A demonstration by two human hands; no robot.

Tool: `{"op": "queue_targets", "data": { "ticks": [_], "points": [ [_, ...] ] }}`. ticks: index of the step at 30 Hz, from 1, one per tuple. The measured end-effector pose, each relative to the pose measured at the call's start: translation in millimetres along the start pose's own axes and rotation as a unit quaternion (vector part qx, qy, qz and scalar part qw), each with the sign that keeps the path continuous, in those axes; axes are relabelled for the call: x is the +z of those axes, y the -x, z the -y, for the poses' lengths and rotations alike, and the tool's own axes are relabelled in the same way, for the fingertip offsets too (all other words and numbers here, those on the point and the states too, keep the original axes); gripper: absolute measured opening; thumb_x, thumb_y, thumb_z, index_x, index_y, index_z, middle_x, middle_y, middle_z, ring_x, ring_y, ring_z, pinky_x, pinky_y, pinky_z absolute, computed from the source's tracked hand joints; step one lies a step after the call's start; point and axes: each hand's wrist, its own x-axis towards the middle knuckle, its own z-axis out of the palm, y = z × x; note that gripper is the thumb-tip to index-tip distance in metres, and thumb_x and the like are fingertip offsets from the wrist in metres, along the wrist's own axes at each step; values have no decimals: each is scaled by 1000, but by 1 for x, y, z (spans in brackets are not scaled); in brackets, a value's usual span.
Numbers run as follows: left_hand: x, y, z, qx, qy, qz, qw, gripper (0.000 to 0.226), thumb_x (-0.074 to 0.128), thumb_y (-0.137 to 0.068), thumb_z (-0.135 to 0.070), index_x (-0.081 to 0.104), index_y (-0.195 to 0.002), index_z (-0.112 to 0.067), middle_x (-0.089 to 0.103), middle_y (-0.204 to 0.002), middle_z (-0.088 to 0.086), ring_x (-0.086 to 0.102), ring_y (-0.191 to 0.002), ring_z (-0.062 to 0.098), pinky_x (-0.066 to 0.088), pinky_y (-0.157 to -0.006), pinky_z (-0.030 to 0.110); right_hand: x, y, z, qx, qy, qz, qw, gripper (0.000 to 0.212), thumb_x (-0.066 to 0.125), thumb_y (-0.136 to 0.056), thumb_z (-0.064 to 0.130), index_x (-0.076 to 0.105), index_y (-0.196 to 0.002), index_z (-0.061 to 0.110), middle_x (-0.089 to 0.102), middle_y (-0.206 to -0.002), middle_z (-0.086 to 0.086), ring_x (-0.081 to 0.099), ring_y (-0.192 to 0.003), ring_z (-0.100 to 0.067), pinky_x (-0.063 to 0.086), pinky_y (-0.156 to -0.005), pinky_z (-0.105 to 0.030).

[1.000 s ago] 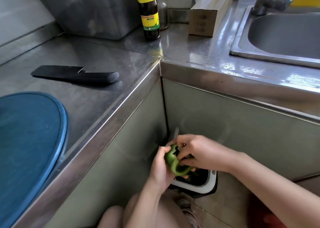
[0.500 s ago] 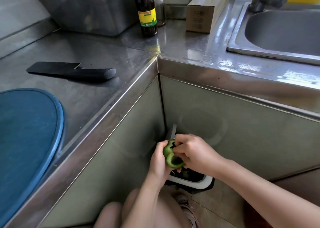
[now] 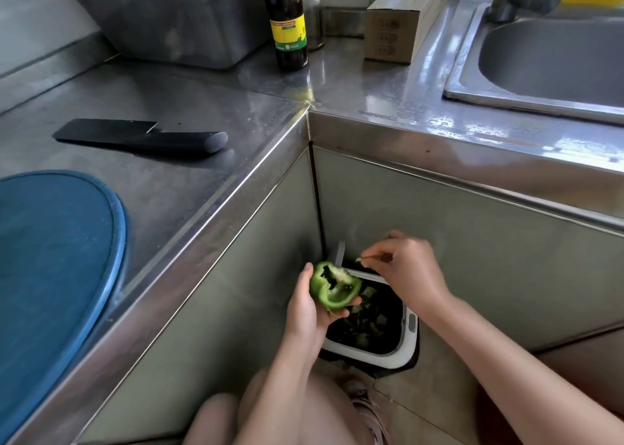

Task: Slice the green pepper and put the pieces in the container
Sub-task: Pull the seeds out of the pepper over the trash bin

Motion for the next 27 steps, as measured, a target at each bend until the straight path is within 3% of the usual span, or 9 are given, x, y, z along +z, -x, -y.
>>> {"op": "queue_targets", "data": {
  "ticks": [5,8,12,18,20,23,27],
  "points": [
    [1,-4,5,-6,-1,14,1000,55,34,-96,-47,63,-92,0,68,-72,19,63,-49,26,42,-35,21,2,-10,-5,-57,126,94,986,27,54,-92,12,69,-113,20,72,-104,-3,67,-98,-24,52,-83,-35],
    [-1,-6,6,-13,5,39,999,53,31,-97,-42,62,-95,1,68,-77,21,63,-53,28,45,-37,23,-6,-10,0,-89,110,104,984,19,64,-87,26,71,-104,19,72,-92,3,68,-86,-20,53,-74,-32],
    [-1,-9,10,-6,-10,64,998,47,30,-97,-34,62,-98,0,68,-81,20,65,-62,30,51,-46,28,-6,-5,11,-71,99,143,982,30,71,-79,39,67,-100,19,56,-84,9,55,-75,-12,44,-66,-27],
    [-1,-4,20,46,-38,107,992,39,43,-89,-28,54,-122,-10,63,-114,20,61,-103,27,54,-77,39,12,1,25,5,192,176,966,14,58,-87,21,59,-95,9,61,-93,-6,58,-84,-24,45,-70,-32],
    [-3,-3,21,56,-49,115,990,40,45,-85,-28,54,-123,-17,64,-117,15,60,-108,25,54,-79,37,15,0,25,-6,206,185,961,4,54,-88,12,56,-90,10,59,-90,-7,52,-75,-22,39,-64,-28],
    [-5,-2,23,71,-73,109,989,43,46,-80,-32,56,-121,-21,63,-118,11,59,-111,24,53,-77,34,21,3,22,-31,219,197,955,12,49,-87,3,60,-92,7,62,-95,-9,57,-76,-23,38,-64,-25],
    [-5,-1,23,83,-93,109,986,44,46,-81,-36,54,-121,-21,62,-118,11,59,-108,25,52,-75,33,22,5,16,-85,220,215,948,16,49,-89,8,64,-95,3,55,-91,-8,58,-79,-24,40,-66,-27]
  ]
}}
